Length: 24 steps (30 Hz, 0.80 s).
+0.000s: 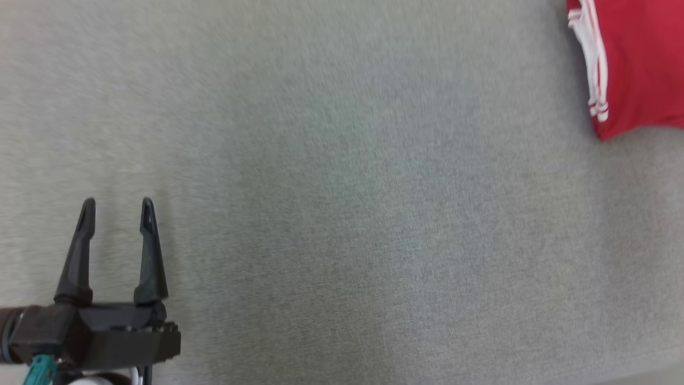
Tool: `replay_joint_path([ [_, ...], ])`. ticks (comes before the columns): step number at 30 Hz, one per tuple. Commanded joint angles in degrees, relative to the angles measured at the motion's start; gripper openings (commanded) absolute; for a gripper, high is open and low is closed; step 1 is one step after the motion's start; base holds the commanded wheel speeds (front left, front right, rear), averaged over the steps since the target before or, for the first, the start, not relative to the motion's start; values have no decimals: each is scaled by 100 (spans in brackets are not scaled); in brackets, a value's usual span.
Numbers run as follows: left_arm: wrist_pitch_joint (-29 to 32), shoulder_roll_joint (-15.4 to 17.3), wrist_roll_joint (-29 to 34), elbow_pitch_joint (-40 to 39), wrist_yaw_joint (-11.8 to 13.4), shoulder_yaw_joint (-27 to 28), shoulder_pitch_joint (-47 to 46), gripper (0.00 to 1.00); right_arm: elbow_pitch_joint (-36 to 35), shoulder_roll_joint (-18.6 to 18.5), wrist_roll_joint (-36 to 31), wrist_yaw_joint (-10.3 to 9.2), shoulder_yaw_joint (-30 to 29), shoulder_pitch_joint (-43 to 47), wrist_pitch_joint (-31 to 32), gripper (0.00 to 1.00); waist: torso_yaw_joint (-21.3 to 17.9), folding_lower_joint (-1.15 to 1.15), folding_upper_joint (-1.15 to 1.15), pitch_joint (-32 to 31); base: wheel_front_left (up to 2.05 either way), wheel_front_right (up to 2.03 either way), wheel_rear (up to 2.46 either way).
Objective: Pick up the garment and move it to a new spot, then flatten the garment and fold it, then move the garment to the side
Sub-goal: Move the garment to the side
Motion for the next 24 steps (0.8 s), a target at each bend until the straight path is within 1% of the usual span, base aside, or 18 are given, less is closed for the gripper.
replay_joint_path([
  [1, 0, -23, -75, 7, 11, 19, 97, 100, -66, 53, -18, -19, -43, 169, -23, 100, 321, 0, 0, -594, 0, 0, 0],
  [6, 0, -60, -81, 111, -44, 4, 312, 100, -837, 500, -140, -19, -593, 1242, -25, 100, 590, 0, 0, -944, 0, 0, 0],
  [9, 0, -83, -115, 193, -86, -13, 370, 100, -1298, 839, -247, -19, -1041, 1983, -25, 100, 753, 0, 0, -1089, 0, 0, 0],
  [13, 0, -120, -176, 316, -85, 6, 452, 100, -1947, 1330, -541, -19, -1476, 3081, -27, 100, 908, 0, 0, -1269, 0, 0, 0],
  [17, 0, -144, -182, 405, -100, 35, 550, 100, -2512, 1811, -713, -19, -1813, 3995, -25, 100, 941, 0, 0, -1422, 0, 0, 0],
  [24, 0, -171, -179, 550, -120, 50, 703, 100, -3135, 2424, -950, -19, -2148, 5073, -9, 100, 869, 0, 0, -1748, 0, 0, 0],
])
